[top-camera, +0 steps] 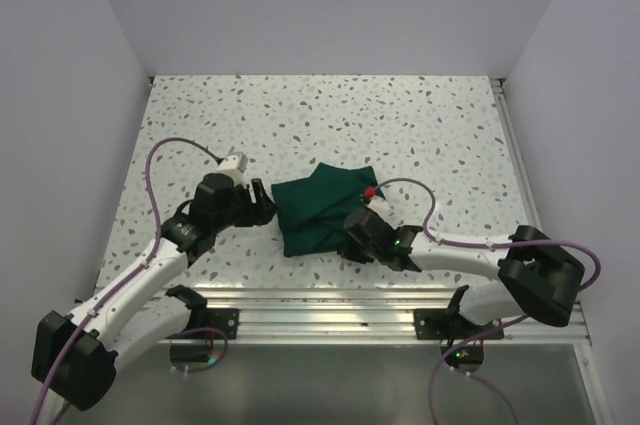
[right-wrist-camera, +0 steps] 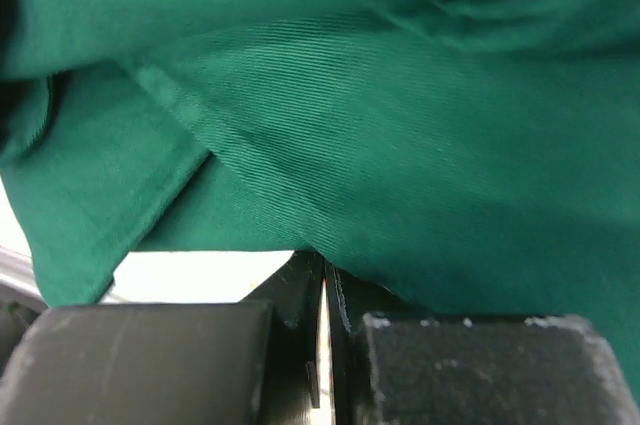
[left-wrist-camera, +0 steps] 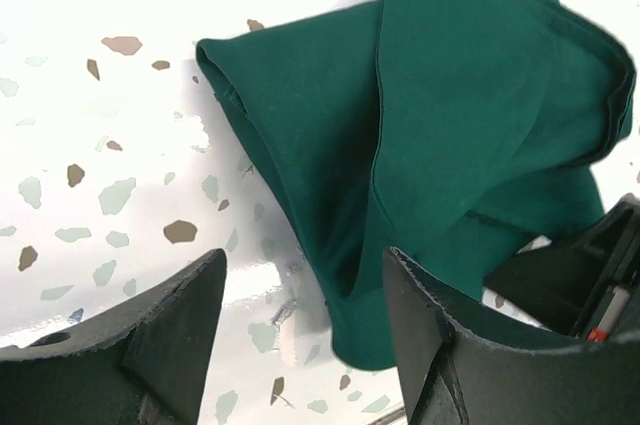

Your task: Prepare the surgical pack

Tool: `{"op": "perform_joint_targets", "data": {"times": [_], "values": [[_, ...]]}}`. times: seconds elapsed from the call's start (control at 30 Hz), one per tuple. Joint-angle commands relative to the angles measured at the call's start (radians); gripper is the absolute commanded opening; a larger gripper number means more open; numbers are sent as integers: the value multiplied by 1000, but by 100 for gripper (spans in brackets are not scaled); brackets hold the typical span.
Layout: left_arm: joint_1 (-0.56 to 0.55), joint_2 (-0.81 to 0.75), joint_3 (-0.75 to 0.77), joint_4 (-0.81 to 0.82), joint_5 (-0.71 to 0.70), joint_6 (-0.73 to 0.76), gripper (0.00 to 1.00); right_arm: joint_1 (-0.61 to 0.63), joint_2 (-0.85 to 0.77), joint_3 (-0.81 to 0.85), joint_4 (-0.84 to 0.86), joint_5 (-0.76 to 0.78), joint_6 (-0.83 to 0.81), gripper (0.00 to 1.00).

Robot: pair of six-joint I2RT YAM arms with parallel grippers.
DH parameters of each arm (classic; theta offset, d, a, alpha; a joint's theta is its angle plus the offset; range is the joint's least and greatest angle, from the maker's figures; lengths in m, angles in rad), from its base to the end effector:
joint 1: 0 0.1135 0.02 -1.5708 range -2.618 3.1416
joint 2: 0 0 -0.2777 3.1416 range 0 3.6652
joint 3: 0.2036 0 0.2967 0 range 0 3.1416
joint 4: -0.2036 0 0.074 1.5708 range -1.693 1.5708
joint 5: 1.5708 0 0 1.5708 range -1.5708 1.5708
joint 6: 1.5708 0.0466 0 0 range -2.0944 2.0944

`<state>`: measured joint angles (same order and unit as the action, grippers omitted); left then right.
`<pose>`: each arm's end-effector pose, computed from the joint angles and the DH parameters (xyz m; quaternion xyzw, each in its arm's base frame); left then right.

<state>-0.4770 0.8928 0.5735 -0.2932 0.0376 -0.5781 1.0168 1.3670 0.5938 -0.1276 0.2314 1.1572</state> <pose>0.2117 -0.1114 0.2262 -0.0362 0.8865 -0.2465 0.3899 0.1605 0.2391 0.1319 0.1037 0.9331 0.2384 0.2484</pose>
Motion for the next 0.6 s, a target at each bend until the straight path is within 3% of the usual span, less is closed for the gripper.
{"op": "perform_joint_targets", "data": {"times": [0.0,0.23,0.57], "values": [[15,26,12,43,-13,40,67,-90,20,29,89,-4,-62,0],[49,84,34,78,-30,52,67,-147,174,187,94,-56,-151,0],[181,118,72,109,34,84,67,-279,351,351,166,-139,-226,0]]}}
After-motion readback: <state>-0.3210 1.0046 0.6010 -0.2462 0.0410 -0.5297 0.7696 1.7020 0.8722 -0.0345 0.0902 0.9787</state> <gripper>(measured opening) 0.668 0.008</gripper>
